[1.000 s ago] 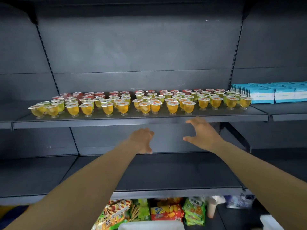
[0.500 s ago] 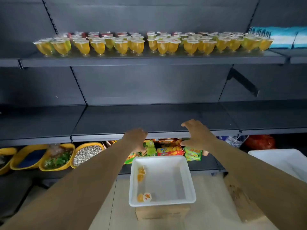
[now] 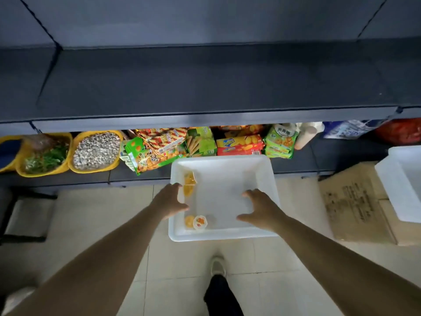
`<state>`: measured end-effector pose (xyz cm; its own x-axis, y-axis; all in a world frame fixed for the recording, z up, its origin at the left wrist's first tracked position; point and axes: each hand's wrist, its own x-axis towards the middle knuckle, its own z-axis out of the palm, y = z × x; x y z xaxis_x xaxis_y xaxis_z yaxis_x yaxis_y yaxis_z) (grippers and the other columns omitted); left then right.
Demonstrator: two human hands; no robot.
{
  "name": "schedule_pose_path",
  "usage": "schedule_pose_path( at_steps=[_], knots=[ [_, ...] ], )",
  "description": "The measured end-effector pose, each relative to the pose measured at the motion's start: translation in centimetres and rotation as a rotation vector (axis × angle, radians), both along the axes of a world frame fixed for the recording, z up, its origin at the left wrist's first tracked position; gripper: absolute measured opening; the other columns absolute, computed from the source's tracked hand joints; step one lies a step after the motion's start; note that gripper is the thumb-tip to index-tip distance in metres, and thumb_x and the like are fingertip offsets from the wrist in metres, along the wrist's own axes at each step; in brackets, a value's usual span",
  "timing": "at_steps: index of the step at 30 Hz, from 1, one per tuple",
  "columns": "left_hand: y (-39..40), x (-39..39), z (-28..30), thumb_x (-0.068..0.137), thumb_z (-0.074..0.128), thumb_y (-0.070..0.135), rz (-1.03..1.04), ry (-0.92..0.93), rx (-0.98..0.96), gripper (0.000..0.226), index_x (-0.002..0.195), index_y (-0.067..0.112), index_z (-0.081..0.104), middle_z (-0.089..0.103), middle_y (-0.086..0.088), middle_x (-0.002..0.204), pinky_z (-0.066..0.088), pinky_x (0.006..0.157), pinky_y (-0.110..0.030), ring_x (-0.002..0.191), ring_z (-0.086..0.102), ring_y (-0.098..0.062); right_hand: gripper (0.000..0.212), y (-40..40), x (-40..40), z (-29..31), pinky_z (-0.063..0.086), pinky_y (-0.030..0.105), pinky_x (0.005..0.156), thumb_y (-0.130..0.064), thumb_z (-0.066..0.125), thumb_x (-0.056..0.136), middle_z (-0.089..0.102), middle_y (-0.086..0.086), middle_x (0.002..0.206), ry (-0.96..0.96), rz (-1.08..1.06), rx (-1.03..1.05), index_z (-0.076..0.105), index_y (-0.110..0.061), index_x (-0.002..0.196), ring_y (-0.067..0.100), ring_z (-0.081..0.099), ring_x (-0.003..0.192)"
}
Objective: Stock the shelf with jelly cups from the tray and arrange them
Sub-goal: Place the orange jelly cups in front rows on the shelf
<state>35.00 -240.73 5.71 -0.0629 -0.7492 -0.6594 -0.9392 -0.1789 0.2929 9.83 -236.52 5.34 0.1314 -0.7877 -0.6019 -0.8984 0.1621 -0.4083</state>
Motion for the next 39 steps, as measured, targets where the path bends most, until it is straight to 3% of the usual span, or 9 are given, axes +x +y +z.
schedule_pose_path(
  at_steps=[8, 12, 17, 22, 27, 32, 36, 39],
  knots=[
    [-3.5, -0.6, -15.7, 0.083, 0.069, 0.031, 0.233, 0.067, 0.052, 0.074, 0.142, 0.007, 0.031, 0.041, -0.013, 0.141, 0.038, 0.098, -0.031, 0.129, 0.041, -0.027, 0.063, -6.4, 2.2, -15.4, 0.034, 0.026, 0.100, -0.034, 0.070, 0.083, 0.045, 0.005, 0.138, -0.126, -0.103, 0.094, 0.042, -0.015, 0.137, 0.020, 0.042, 0.128],
    [-5.2, -0.6, -22.0, 0.085, 0.067, 0.030, 0.229, 0.085, 0.001, 0.073, 0.143, 0.006, 0.028, 0.040, -0.016, 0.141, 0.036, 0.102, -0.031, 0.130, 0.040, -0.028, 0.055, -11.4, 3.4, -20.7, 0.032, 0.020, 0.091, -0.028, 0.069, 0.085, 0.050, 0.006, 0.136, -0.197, -0.121, 0.033, 0.048, -0.013, 0.133, 0.019, 0.046, 0.126],
    [-6.6, -1.0, -27.8, 0.089, 0.062, 0.025, 0.207, 0.038, -0.050, 0.064, 0.141, 0.008, 0.030, 0.039, -0.019, 0.133, 0.042, 0.096, -0.035, 0.121, 0.046, -0.032, 0.053, -15.4, 5.3, -25.0, 0.034, 0.021, 0.092, -0.026, 0.070, 0.084, 0.051, 0.003, 0.135, -0.261, -0.138, -0.004, 0.050, -0.015, 0.132, 0.017, 0.047, 0.125],
    [-5.1, -2.1, -30.2, 0.091, 0.058, 0.020, 0.346, 0.070, -0.128, 0.051, 0.136, 0.010, 0.036, 0.052, -0.016, 0.119, 0.046, 0.086, -0.035, 0.107, 0.055, -0.031, 0.053, -17.3, 7.3, -26.9, 0.034, 0.020, 0.091, -0.021, 0.069, 0.086, 0.050, 0.001, 0.139, -0.358, -0.127, 0.005, 0.049, -0.015, 0.134, 0.016, 0.046, 0.128],
    [-2.3, -2.5, -31.1, 0.086, 0.064, 0.028, 0.633, 0.218, -0.099, 0.040, 0.119, 0.014, 0.046, 0.062, -0.008, 0.109, 0.045, 0.074, -0.029, 0.093, 0.059, -0.023, 0.056, -18.6, 10.4, -27.8, 0.033, 0.022, 0.101, -0.019, 0.070, 0.085, 0.047, 0.004, 0.143, -0.423, -0.014, 0.030, 0.049, -0.011, 0.136, 0.015, 0.041, 0.134],
    [-0.9, -2.2, -31.6, 0.085, 0.066, 0.031, 0.661, 0.291, -0.115, 0.040, 0.119, 0.020, 0.047, 0.058, 0.003, 0.104, 0.045, 0.074, -0.025, 0.091, 0.055, -0.016, 0.056, -19.9, 13.4, -28.4, 0.031, 0.021, 0.096, -0.023, 0.063, 0.091, 0.042, 0.006, 0.146, -0.272, 0.305, 0.009, 0.042, -0.011, 0.141, 0.020, 0.043, 0.128],
    [-0.2, -2.0, -32.1, 0.084, 0.067, 0.030, 0.685, 0.329, -0.097, 0.039, 0.117, 0.022, 0.048, 0.061, 0.001, 0.107, 0.042, 0.071, -0.023, 0.091, 0.055, -0.014, 0.051, -19.9, 13.8, -29.2, 0.032, 0.021, 0.083, -0.023, 0.065, 0.089, 0.050, 0.008, 0.137, -0.227, 0.307, 0.019, 0.047, -0.011, 0.136, 0.020, 0.050, 0.110],
    [0.0, -2.0, -32.2, 0.084, 0.068, 0.030, 0.704, 0.346, -0.091, 0.041, 0.119, 0.023, 0.048, 0.061, 0.001, 0.109, 0.045, 0.073, -0.023, 0.094, 0.056, -0.014, 0.055, -19.4, 13.0, -29.8, 0.038, 0.026, 0.089, -0.022, 0.068, 0.087, 0.052, 0.008, 0.135, -0.221, 0.233, 0.043, 0.048, -0.012, 0.136, 0.020, 0.051, 0.116]
  ],
)
